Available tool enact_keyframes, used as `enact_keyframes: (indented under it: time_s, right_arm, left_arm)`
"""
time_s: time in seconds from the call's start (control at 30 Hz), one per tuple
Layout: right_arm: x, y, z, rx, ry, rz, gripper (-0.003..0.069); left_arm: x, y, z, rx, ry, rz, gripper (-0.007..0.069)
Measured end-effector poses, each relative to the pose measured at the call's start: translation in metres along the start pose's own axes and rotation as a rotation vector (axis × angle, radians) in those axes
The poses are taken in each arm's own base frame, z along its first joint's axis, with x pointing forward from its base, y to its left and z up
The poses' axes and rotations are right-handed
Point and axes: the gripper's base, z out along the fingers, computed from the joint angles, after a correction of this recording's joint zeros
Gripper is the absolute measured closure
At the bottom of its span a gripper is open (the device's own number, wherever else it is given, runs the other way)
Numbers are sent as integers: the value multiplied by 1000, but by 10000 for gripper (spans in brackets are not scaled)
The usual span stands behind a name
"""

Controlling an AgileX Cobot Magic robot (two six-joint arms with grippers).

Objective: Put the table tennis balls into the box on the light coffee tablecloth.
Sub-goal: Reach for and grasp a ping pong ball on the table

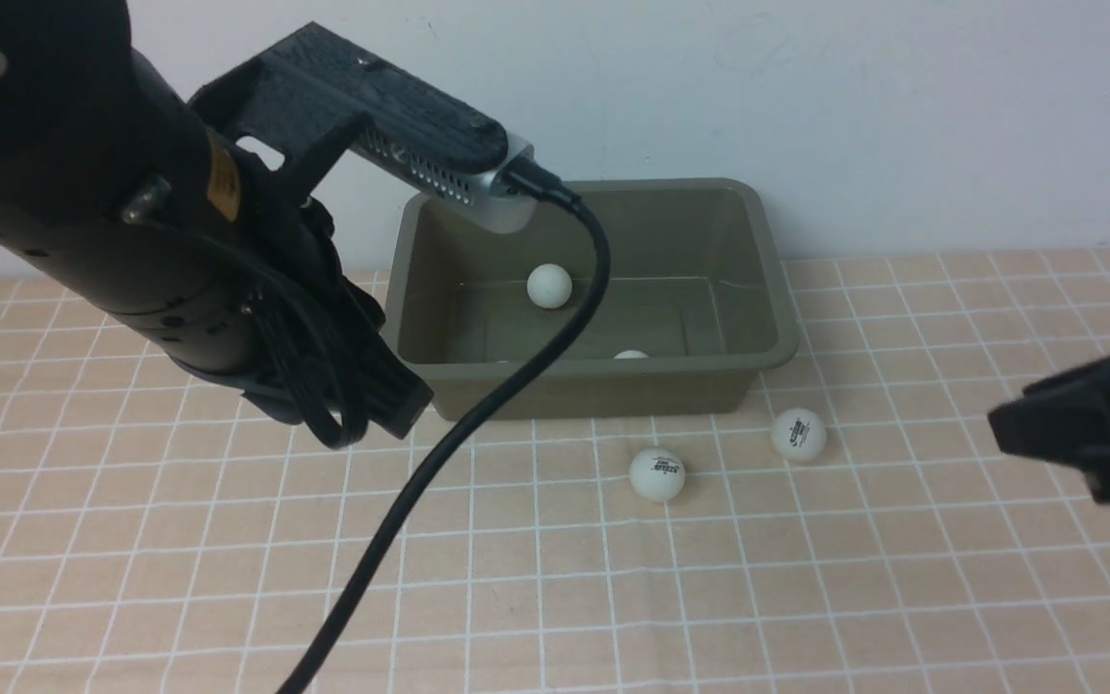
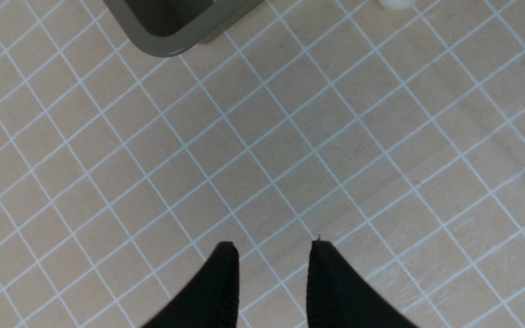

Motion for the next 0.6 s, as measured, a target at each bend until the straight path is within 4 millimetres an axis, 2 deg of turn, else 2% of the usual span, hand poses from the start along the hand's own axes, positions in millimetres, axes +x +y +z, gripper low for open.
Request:
enact_keyframes:
  time_s: [0.1,0.17,0.23,0.27,0.4,0.6]
  right_arm:
    - [-19,-23,32,-23,66,34,437]
    - [-24,-31,45,-32,90,46,414]
    - [-29,-42,70,-55,139,47,362]
    - [-29,-42,71,-57,142,44,356]
    - [-38,-47,109,-79,210,-13,253]
    - [-43,-48,141,-33,229,-92,207]
  left_arm:
    - [0,0,0,4,-1,5,463]
    - [0,0,0,4,-2,8,463]
    - [0,0,0,4,-2,9,463]
    - [0,0,0,5,-2,8,463]
    - [0,-1,0,7,-1,11,463]
    - [1,-1,0,8,6,12,463]
